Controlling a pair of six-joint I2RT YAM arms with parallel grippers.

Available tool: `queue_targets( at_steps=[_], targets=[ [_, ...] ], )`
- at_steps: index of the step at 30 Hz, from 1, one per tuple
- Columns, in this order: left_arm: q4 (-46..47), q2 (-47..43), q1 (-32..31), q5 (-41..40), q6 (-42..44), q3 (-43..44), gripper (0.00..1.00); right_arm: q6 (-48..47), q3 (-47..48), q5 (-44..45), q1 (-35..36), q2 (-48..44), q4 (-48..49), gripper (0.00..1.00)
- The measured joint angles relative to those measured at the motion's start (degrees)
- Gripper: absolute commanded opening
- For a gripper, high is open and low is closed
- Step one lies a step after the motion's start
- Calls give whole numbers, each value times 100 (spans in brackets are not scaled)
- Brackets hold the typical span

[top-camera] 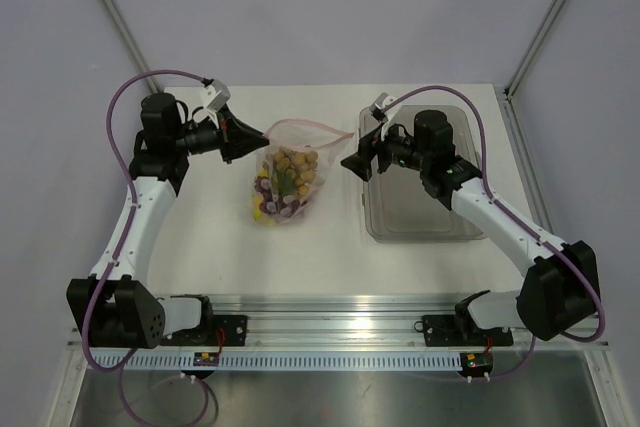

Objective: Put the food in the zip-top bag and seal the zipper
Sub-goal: Adjust the zipper food storage bag at the center of the board.

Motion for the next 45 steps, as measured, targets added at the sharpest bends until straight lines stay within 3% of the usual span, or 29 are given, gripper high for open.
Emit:
queue_targets(
  at_steps=[7, 19, 23, 27, 28, 31, 38, 45],
  targets=[
    [-94, -39, 0, 39, 90, 0, 0, -42, 0, -439, -343, 651, 588, 83],
    [-192, -46, 0, 74, 170, 0, 0, 203, 358, -2020, -835, 1447, 1294, 81],
    [-214, -52, 0, 85, 170, 0, 0, 315, 398, -2479, -835, 1591, 1451, 71],
    [-221, -72, 0, 87, 170, 0, 0, 417, 452, -2750, -835, 1659, 1471, 41],
    [-223, -72, 0, 87, 170, 0, 0, 444, 452, -2798, -835, 1659, 1486, 26],
    [-227, -72, 0, 87, 173, 0, 0, 494, 452, -2824, -835, 1659, 1545, 0],
    [-306, -68, 0, 33, 243, 83, 0, 669, 472, -2660, -835, 1646, 1768, 0],
    [-509, -55, 96, -243, 251, 1261, 0, 776, 1294, -2293, -833, 1436, 1888, 0]
  ],
)
